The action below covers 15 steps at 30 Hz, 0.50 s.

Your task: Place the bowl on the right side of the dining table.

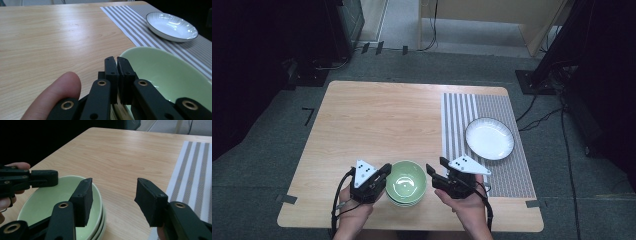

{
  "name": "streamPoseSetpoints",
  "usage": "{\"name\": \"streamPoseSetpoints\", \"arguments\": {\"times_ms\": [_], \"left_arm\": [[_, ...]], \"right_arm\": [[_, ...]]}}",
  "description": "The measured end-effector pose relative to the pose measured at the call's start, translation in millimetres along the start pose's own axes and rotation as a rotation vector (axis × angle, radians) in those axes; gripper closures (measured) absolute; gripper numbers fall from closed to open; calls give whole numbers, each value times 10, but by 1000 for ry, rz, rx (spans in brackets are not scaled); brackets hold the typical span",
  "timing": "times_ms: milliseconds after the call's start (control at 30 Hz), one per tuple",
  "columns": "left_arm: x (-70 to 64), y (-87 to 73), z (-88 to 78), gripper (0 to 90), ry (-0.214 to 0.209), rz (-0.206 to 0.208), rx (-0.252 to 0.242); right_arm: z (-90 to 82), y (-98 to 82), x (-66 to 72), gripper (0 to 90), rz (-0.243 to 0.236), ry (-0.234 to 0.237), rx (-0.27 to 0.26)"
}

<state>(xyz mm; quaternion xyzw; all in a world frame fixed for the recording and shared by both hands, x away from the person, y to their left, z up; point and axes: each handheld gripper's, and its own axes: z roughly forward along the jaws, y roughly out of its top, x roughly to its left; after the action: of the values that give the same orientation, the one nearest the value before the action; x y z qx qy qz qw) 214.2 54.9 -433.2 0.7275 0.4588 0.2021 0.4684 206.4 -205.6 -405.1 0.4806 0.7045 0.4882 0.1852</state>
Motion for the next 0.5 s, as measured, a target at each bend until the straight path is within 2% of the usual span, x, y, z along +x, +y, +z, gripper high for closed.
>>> {"name": "streamPoseSetpoints", "arguments": {"times_ms": [233,400,500], "left_arm": [[7,0,-5,881,-6,0,-5],[4,1,-5,881,-4,4,-4],[7,-1,-9,880,-6,7,-4]], "right_arm": [[135,-83,47,569,21,52,37],[274,-176,12,658,59,69,95],[318,-211,-5,690,79,83,107]]}}
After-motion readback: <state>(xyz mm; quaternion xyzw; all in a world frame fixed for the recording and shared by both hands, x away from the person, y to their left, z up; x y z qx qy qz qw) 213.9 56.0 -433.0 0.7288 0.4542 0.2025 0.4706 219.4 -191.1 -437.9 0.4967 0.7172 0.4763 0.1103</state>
